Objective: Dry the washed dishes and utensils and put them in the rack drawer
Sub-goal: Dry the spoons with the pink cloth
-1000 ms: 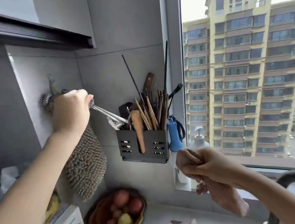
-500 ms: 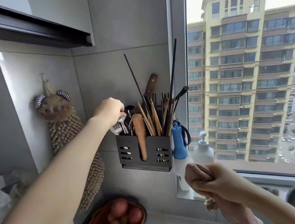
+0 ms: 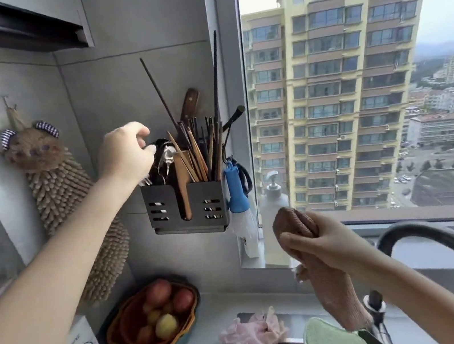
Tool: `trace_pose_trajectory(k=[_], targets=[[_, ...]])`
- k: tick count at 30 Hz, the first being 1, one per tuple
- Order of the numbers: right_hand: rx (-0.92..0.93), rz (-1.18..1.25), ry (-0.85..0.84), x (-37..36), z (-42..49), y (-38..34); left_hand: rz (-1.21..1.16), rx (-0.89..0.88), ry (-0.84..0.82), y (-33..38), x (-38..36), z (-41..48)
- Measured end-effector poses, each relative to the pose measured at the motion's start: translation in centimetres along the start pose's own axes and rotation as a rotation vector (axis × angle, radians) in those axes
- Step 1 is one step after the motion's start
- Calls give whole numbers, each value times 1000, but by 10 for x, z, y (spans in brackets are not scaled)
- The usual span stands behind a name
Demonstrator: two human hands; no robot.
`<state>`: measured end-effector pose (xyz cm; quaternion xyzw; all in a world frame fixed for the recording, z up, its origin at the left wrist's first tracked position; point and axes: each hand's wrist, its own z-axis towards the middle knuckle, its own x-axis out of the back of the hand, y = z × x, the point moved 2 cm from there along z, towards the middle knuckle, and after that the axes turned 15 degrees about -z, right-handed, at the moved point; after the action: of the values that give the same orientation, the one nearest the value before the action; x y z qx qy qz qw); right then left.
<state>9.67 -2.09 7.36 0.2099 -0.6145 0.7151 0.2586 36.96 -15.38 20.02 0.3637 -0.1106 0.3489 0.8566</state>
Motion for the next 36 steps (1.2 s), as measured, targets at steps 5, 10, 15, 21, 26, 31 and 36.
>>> trace_pose_trajectory(k=[5,10,15,21,26,31,36], targets=[[-139,223,96,41,-55,20,-290,-115,-274,97,-33,-98],[-206,540,150,92,-128,43,-557,-175,-591,175,-87,-191],[-333,553,368,130,-224,102,-761,-220,-770,251,-141,-253],[-578,178,624,153,-337,187,-840,-322,-1032,342,-204,-337],[-791,20,945,187,-414,236,-722,-274,-1260,389,-269,-444],[-976,-78,1161,220,-479,275,-441,-198,-1522,410,-334,-568],[-1050,-37,1198,240,-520,303,-283,237,-1644,422,-372,-644]])
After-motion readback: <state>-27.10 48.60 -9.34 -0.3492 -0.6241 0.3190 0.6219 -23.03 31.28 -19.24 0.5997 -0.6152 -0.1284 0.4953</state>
